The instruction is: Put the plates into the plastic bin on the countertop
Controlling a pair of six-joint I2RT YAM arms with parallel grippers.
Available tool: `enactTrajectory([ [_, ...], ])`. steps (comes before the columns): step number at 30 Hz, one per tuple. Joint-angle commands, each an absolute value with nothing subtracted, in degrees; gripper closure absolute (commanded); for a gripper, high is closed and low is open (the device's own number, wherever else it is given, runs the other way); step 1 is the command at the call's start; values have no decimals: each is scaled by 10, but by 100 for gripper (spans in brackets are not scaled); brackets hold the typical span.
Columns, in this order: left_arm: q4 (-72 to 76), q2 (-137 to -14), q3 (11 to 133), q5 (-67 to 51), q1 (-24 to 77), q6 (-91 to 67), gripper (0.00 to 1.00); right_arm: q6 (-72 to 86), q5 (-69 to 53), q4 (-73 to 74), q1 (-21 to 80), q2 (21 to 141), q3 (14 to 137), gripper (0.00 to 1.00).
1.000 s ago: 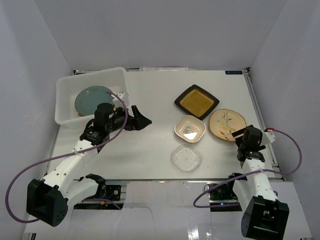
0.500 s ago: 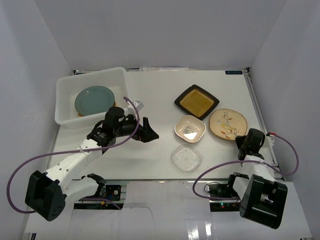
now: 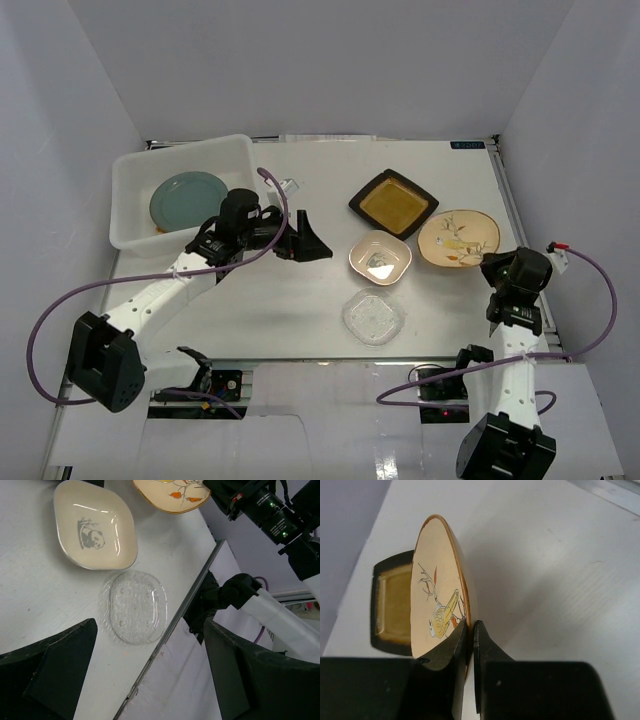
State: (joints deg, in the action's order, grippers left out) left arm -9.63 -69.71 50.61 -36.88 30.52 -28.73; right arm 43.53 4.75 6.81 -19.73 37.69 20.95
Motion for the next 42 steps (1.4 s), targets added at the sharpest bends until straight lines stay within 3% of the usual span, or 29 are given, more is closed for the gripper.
enactTrajectory([
  [1, -46, -718, 540, -415, 308, -346, 2, 444, -71, -28, -178, 351, 291, 92],
  [18, 127, -937, 635, -437, 312, -484, 2, 542, -307, -216, -39, 446, 294, 92],
  [20, 125, -959, 643, -432, 314, -483, 7, 555, -322, -253, -26, 463, 286, 92],
  [21, 123, -964, 643, -425, 316, -479, 11, 558, -328, -257, -21, 467, 285, 92],
  [22, 121, -969, 643, -417, 315, -479, 27, 558, -329, -259, -18, 473, 283, 92],
  [24, 121, -969, 640, -408, 315, -476, 40, 557, -336, -267, -9, 479, 278, 92],
  [25, 120, -970, 639, -401, 315, -475, 54, 558, -338, -269, -5, 486, 275, 92],
  [28, 107, -966, 642, -389, 315, -469, 78, 557, -346, -281, -1, 498, 265, 92],
  [29, 100, -962, 644, -380, 315, -465, 90, 555, -346, -281, -1, 500, 263, 92],
  [30, 85, -959, 651, -374, 315, -461, 95, 554, -347, -280, -1, 504, 259, 92],
  [31, 77, -955, 656, -366, 315, -452, 99, 545, -346, -277, -1, 505, 258, 90],
  [33, 50, -941, 668, -336, 312, -440, 100, 528, -345, -248, -1, 509, 265, 59],
  [34, 44, -936, 671, -331, 303, -434, 100, 509, -345, -237, -1, 510, 269, 36],
  [37, 33, -907, 678, -323, 255, -436, 100, 484, -341, -203, -1, 504, 277, 14],
  [40, 41, -863, 672, -347, 160, -460, 100, 463, -332, -192, -1, 490, 271, 4],
  [42, 45, -827, 665, -357, 85, -482, 100, 454, -331, -190, 17, 485, 262, 4],
])
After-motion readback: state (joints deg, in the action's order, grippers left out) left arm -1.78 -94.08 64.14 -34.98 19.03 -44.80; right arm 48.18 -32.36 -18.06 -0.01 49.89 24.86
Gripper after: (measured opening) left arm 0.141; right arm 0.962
